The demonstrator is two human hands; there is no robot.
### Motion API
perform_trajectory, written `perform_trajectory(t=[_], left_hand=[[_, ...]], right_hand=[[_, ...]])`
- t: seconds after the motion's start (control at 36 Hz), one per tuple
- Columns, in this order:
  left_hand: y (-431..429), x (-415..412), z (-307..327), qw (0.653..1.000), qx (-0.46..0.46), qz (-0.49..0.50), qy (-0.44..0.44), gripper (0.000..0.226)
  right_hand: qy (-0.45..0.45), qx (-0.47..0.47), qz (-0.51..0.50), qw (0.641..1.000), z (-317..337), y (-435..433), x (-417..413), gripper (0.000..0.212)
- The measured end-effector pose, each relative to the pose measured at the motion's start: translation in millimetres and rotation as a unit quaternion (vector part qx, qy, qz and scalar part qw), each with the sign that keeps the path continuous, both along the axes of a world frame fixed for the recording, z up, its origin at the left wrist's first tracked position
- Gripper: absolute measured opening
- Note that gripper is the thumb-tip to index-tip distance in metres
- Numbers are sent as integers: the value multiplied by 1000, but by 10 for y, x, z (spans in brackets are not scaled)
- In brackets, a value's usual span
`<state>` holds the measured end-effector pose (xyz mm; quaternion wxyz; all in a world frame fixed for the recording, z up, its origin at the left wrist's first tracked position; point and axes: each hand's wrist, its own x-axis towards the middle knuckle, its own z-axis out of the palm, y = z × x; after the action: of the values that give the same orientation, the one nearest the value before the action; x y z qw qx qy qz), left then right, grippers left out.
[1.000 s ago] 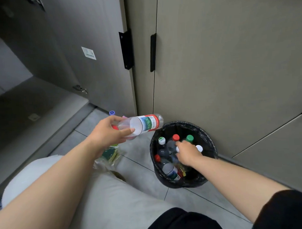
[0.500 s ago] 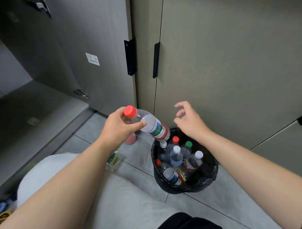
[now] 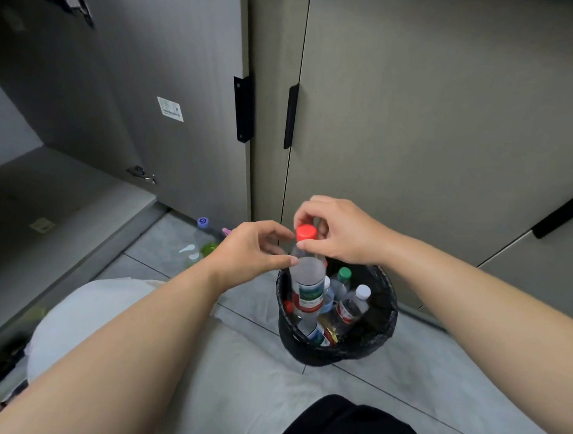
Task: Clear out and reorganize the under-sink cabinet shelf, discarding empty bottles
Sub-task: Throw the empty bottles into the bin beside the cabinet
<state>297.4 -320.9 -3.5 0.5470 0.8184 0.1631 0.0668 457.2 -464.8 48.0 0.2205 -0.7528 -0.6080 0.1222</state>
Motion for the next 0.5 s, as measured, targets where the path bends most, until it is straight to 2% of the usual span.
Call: perform_trajectory(t=[0.11,0.25,0.5], left_hand=[[50,18,-100,997,64,24,40,20],[78,42,-197,992,100,22,69,8],[106,44,-254,985,138,15,101,12]], right_hand=[[-18,-64,-25,997,-123,-228,196,17],[-18,-181,-63,981,-486,-461,304,14],[-32,-301,-116,946,-1425,-757,256,19]])
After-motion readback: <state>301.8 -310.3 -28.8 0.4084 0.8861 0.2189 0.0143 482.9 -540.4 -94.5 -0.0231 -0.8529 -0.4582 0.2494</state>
